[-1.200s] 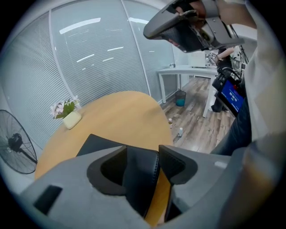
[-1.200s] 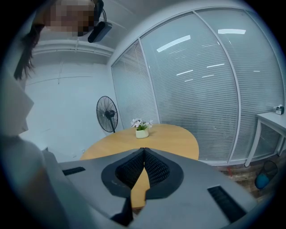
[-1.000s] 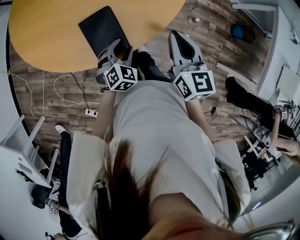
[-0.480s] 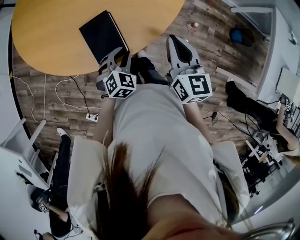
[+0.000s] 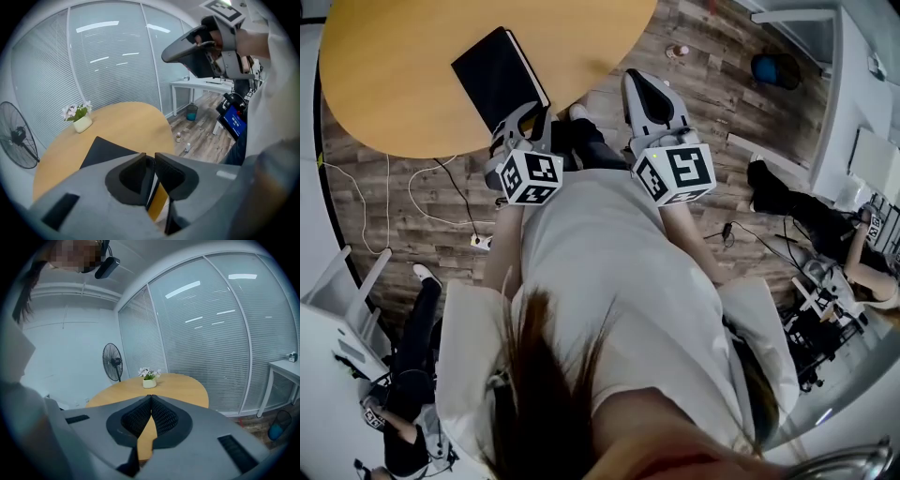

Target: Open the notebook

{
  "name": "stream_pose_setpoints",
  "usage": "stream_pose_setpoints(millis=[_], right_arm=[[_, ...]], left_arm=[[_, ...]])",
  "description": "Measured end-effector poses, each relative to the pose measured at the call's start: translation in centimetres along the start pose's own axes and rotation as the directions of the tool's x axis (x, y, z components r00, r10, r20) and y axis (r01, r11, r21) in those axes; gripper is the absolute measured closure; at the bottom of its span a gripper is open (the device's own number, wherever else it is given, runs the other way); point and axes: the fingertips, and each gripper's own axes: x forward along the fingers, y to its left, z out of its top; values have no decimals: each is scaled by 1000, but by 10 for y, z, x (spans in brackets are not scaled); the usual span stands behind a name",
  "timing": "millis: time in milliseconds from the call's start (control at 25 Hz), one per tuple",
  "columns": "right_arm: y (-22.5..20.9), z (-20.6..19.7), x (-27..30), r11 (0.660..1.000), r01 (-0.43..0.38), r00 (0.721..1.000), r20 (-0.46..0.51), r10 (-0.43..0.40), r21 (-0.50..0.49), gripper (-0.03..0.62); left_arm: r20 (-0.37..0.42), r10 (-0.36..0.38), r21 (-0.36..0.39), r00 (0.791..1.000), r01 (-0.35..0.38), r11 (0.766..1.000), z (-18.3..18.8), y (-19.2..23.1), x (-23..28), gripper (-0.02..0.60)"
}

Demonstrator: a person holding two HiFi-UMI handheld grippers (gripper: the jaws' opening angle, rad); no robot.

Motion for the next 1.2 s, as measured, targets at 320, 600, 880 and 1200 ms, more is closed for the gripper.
stream_pose_setpoints(millis=[320,600,880,1200], right_arm=[[-2,8,9,1000,-22,1000,4,22,-14,592],[19,7,16,997,-64,998,-7,64,-31,592],[36,9,26,992,-117,993,-16,116,-46,592],[56,8,34,987,-146,989,-18,146,-61,592]], left_arm=[[36,19,-47,999,-17,999,14,4,-11,518],[72,57,-89,996,-50,995,14,10,-33,526],[92,99,-132,991,-87,987,16,18,-45,531],[115,160,-176,980,-138,975,9,32,-65,537]])
